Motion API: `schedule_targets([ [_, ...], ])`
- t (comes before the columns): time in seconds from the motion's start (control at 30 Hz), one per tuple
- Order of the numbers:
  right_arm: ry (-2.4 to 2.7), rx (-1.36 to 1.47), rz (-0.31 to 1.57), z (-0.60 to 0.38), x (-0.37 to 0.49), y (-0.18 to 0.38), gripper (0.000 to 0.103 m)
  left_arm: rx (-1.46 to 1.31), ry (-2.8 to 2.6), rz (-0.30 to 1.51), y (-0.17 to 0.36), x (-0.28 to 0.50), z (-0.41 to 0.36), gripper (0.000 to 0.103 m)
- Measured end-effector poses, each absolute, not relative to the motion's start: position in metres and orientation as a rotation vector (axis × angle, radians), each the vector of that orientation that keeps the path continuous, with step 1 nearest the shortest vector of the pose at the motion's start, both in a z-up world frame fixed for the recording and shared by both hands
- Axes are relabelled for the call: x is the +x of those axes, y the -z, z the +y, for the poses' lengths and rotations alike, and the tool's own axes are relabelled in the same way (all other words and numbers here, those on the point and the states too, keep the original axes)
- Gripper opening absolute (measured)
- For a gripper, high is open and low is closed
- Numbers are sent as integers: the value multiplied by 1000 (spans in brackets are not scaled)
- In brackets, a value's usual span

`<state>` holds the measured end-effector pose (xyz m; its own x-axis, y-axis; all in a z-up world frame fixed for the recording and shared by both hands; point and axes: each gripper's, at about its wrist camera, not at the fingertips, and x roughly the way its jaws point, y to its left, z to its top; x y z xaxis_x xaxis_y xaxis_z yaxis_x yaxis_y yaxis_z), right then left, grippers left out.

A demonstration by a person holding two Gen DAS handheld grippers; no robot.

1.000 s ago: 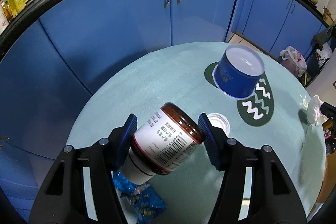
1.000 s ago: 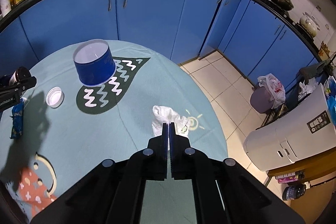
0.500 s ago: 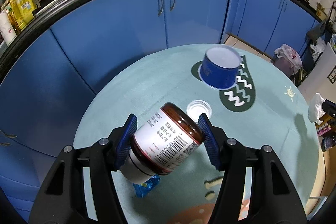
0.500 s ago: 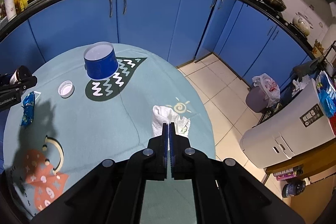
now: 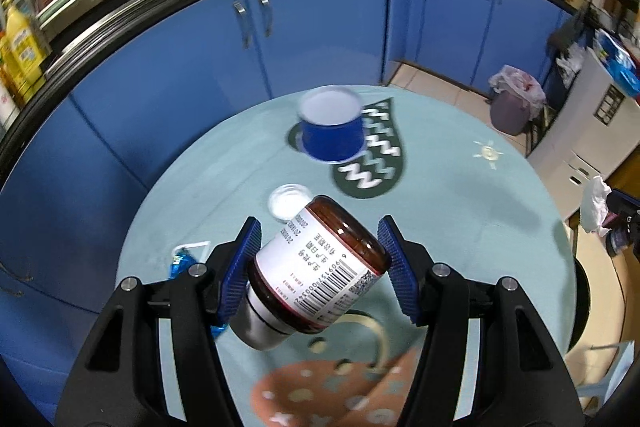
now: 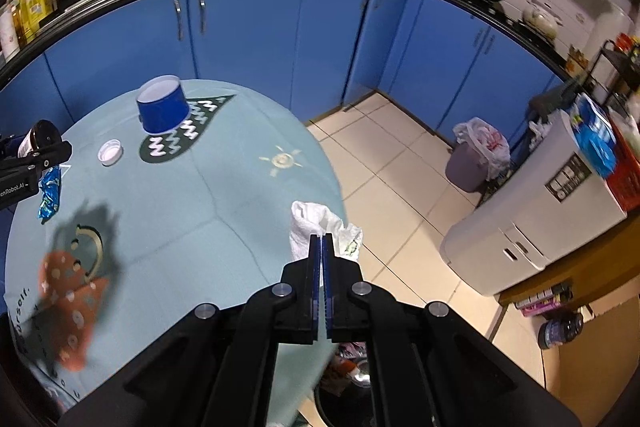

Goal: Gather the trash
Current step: 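Carry the brown bottle and white tissue over to the black bin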

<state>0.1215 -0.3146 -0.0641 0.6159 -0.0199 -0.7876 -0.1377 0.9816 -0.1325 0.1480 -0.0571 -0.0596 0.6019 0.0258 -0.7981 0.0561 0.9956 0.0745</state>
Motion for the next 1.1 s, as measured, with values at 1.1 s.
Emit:
schedule_targets([
  [1.1, 153, -19, 935, -477, 29, 80, 2, 351, 409, 896, 55, 101, -304, 61],
])
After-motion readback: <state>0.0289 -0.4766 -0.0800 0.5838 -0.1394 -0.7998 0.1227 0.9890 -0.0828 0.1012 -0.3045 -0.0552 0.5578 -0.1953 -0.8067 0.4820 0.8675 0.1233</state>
